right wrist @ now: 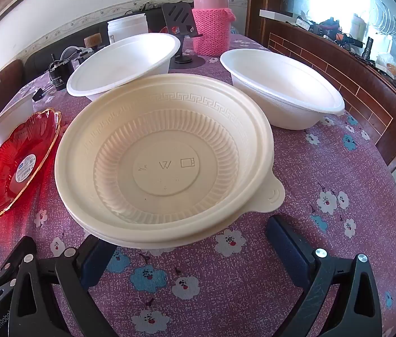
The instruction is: Organize plates and bowls
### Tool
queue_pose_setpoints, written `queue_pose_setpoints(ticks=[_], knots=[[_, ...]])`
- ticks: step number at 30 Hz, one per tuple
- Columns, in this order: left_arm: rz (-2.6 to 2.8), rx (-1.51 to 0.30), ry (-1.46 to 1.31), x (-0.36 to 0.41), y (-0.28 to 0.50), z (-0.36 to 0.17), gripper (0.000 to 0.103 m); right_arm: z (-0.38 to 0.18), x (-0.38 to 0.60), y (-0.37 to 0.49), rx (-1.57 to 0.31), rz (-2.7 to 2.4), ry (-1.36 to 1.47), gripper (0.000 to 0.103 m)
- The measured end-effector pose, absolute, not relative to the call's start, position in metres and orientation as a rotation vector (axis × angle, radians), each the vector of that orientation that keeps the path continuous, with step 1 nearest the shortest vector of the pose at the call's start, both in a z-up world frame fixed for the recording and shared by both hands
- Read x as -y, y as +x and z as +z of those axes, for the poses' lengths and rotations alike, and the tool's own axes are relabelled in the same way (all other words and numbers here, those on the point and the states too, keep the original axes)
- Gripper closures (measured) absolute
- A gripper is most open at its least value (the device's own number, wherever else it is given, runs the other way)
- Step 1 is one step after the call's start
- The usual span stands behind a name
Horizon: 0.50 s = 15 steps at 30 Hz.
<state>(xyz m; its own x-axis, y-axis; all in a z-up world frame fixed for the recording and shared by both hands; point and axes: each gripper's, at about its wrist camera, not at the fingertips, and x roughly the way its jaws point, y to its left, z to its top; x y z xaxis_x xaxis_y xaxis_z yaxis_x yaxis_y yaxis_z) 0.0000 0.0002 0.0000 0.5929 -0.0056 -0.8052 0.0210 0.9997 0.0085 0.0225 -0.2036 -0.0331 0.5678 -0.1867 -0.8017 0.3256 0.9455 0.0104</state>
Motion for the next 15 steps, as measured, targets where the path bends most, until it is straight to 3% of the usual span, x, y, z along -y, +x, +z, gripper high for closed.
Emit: queue_pose_setpoints(ticks=[15], knots=[[-0.02,-0.938,0.019,0.001,0.0001,-0.0002,0.0,-0.0331,0.2037,0.0224,-0.919,-0.302,0.164,0.001]])
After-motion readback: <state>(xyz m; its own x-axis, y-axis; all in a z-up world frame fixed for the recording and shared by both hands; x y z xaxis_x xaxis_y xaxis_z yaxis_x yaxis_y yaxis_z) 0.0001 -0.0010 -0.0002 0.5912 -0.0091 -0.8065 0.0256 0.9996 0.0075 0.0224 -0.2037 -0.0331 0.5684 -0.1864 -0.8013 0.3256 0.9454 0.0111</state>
